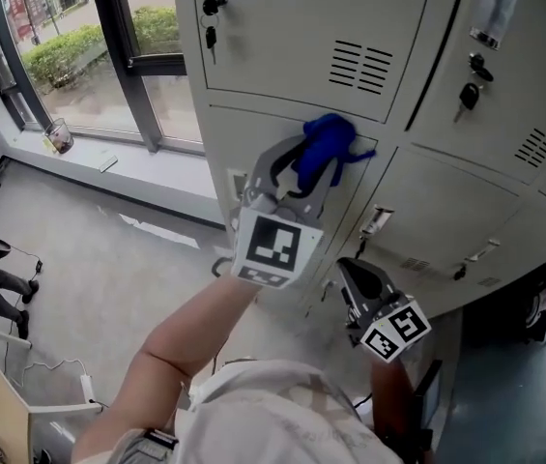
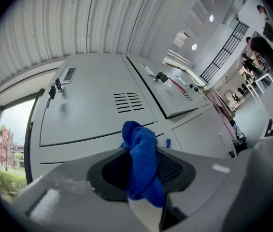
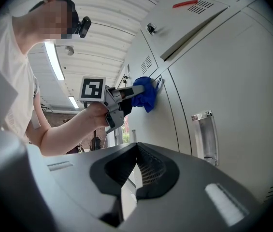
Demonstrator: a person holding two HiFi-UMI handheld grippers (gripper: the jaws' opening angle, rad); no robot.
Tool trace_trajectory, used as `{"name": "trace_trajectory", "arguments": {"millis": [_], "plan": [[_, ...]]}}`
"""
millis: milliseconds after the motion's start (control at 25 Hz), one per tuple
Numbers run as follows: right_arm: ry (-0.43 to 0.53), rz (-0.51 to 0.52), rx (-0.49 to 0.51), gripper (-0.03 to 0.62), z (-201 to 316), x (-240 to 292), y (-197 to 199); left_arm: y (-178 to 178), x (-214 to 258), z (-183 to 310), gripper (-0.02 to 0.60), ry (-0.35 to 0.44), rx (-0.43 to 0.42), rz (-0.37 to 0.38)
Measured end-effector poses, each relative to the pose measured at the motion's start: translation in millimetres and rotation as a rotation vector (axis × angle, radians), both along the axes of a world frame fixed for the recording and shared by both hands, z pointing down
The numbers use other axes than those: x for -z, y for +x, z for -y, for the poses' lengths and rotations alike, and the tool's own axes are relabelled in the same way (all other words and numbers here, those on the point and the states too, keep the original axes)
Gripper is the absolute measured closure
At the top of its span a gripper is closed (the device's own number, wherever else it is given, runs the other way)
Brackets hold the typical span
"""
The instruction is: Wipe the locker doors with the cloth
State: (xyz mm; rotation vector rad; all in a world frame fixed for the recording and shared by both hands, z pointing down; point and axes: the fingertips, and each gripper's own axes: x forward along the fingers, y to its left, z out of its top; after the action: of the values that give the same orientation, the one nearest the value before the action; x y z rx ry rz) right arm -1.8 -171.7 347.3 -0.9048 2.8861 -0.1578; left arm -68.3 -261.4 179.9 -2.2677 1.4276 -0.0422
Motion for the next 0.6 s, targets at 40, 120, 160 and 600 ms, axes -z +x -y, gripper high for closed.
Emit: {"name": "trace_trajectory", "arguments": {"millis": [40, 120, 160, 600], "plan": [[0.001, 0.0, -0.004, 0.586, 0, 0, -2, -3, 0, 0, 0.431, 0.0, -0.002, -0.001], [0.004, -0.002, -0.013, 0.586, 0, 2, -3, -7, 1, 0, 0.431, 0.0, -0.006, -0.002], [0.005, -0.003, -0.016, 0.586, 0, 3, -4, -10, 1, 0, 0.431, 0.001, -0.006, -0.004], [-0.004, -0.032, -0.038, 0.586, 4, 1, -12, -59, 11, 4, 0.425, 0.035, 0.028, -0.065]]}}
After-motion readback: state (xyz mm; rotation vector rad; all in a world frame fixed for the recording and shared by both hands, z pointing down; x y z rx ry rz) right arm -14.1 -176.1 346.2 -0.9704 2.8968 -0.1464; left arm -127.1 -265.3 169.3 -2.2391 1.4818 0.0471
